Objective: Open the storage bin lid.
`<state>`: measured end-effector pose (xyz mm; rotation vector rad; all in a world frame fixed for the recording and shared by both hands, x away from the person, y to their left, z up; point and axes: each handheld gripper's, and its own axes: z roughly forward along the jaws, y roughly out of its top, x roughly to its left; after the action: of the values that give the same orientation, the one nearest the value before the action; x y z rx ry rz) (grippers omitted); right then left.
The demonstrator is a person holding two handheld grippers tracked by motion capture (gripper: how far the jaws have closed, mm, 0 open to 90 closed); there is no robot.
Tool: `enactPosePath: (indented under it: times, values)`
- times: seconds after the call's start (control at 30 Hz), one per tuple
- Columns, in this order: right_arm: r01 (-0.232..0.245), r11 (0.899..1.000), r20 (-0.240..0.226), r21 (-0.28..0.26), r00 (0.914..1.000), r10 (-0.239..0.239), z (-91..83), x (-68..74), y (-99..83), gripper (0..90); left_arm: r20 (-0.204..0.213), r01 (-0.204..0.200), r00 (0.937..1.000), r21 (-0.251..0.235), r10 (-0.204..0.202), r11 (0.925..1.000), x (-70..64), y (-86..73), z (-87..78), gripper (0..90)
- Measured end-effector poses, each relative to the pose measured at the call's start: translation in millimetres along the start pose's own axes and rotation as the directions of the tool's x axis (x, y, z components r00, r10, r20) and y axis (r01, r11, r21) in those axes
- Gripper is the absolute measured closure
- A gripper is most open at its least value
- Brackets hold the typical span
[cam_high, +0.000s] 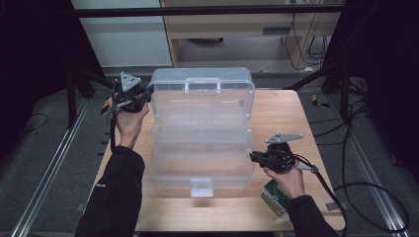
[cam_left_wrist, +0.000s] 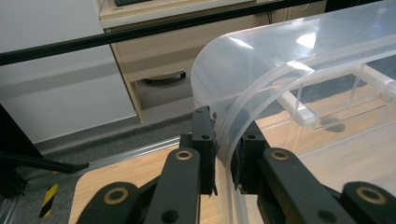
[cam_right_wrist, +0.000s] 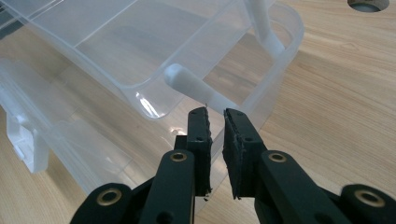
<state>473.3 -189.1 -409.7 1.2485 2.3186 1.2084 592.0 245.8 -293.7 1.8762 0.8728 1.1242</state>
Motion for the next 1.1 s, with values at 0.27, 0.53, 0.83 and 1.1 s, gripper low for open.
enactPosePath:
  times: [0.27,0.53,0.83,1.1]
  values:
    - [-0.002,1.000,-0.003,0.001,1.0000,0.002,0.0,-0.2,0.2,80.8,-0.014,0.046,0.9988,0.001,-0.046,0.9989,0.9,-0.3,10.1,82.2]
    - [-0.002,1.000,-0.004,0.003,1.0000,0.002,0.0,-0.4,0.4,80.7,0.003,0.016,0.9999,0.016,-0.016,0.9997,5.5,2.3,21.4,83.2]
    - [-0.004,1.000,-0.007,0.003,1.0000,0.004,0.2,-0.5,0.5,80.6,0.007,0.029,0.9995,0.026,-0.030,0.9992,8.2,2.2,32.8,83.9]
    - [-0.001,1.000,-0.006,0.004,1.0000,0.001,0.1,-0.6,0.5,80.6,0.007,0.049,0.9988,0.019,-0.050,0.9986,9.2,-0.5,40.5,84.5]
